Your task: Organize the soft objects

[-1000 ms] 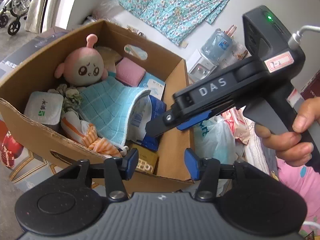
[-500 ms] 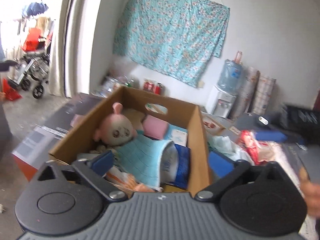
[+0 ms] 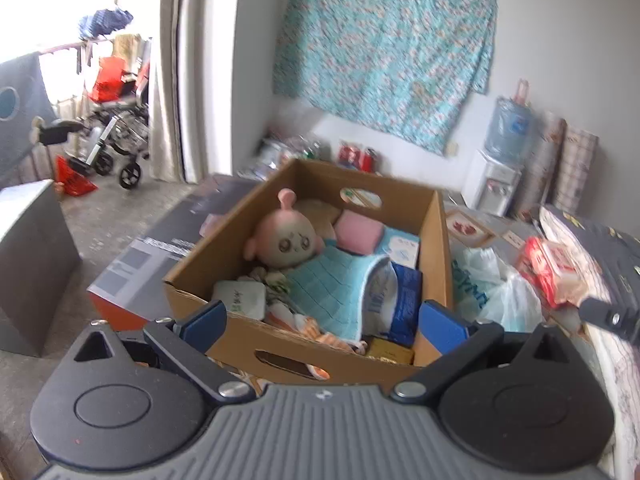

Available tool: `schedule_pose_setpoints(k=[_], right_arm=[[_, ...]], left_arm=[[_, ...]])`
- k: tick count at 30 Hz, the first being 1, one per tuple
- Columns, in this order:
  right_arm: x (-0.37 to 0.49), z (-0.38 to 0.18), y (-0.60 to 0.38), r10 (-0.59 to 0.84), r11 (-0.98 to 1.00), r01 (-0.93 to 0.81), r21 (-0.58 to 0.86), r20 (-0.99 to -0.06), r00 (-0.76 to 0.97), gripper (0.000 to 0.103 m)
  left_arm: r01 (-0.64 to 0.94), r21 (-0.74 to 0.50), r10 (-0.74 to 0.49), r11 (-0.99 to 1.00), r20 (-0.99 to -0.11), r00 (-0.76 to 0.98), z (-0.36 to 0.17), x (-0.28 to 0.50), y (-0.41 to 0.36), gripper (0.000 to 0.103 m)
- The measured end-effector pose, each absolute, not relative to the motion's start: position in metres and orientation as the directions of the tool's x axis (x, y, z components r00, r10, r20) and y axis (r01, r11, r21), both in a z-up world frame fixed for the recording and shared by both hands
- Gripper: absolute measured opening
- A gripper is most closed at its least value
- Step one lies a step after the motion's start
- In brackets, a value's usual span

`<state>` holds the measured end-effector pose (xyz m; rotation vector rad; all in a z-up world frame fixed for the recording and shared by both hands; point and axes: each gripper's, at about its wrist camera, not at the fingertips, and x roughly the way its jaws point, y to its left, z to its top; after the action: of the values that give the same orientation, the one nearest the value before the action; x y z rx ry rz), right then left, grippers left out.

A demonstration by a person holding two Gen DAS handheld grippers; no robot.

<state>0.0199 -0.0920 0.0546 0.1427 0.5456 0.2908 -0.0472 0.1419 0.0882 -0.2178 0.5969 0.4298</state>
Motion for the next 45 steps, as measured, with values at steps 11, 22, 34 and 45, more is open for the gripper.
schedule_pose_setpoints(k=[11, 22, 34, 45], right_arm=[[-0.007, 0.062, -0.082, 0.228, 0.973, -0.213, 0.085, -0.435, 0.871, 0.102], [-0.011, 0.067, -0.082, 0.270, 0.962, -0.264, 0.070, -0.387, 0.881, 0.102], [0.014, 0.031, -0.039, 0.374, 0.926, -0.338, 0.169, -0.551, 0.746, 0.102], [0.028, 0.017, -0.019, 0.360, 0.924, -0.358, 0.134, -0.617, 0.699, 0.102]], left_arm=[[-0.402, 0.043, 0.352, 0.914, -0.575, 0.739, 0.104, -0.044, 0.127, 0.103], [-0.414, 0.083, 0.389, 0.906, -0.547, 0.741, 0.091, -0.045, 0.122, 0.103], [-0.376, 0.054, 0.307, 0.925, -0.688, 0.657, 0.060, -0.029, 0.133, 0.103], [-0.383, 0.075, 0.315, 0.921, -0.724, 0.613, 0.049, -0.026, 0.137, 0.103]])
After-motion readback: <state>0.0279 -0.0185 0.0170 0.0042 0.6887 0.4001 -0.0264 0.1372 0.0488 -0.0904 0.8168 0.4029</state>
